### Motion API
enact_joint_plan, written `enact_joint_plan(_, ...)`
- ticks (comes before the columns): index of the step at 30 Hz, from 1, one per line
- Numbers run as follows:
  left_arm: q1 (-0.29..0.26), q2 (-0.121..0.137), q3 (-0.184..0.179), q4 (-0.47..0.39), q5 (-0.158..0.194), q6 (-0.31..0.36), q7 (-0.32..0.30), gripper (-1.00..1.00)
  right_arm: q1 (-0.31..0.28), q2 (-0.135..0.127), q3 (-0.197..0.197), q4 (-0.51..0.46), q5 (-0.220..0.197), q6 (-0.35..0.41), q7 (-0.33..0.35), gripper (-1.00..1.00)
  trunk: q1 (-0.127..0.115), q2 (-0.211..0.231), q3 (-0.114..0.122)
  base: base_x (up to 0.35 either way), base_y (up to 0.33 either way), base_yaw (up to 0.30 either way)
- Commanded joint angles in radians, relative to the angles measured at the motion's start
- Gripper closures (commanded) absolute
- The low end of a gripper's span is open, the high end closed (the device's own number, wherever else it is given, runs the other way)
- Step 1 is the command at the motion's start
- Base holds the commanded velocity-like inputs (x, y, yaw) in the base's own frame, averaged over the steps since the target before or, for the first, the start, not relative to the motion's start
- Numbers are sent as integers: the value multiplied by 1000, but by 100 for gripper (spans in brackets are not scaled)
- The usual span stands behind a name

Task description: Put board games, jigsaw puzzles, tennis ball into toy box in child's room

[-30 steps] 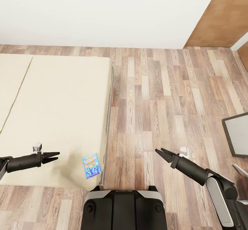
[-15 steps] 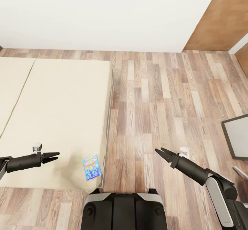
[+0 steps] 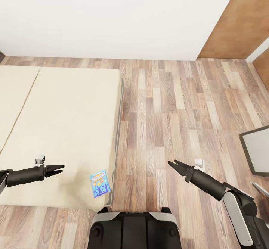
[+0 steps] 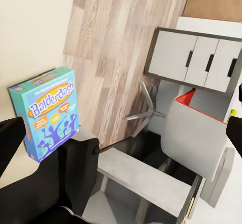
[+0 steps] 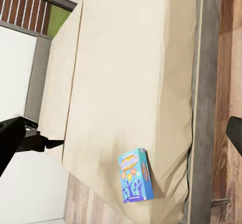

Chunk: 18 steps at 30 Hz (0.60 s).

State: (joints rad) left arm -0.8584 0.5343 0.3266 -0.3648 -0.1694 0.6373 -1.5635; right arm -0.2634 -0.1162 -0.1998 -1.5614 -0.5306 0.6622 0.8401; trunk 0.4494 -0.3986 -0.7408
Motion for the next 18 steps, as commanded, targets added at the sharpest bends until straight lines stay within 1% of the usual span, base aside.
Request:
enact_joint_plan(1,-1,-1,6,0,-11,11,-7,-100,0,0,-1,0,-5,7,1,-100,1,-1,1,0,0,0)
enact_joint_plan(18,-1,-3,5,0,-10,8,-7,-100,0,0,-2,0,-8,7,1,-100,1,-1,29,0,0,0)
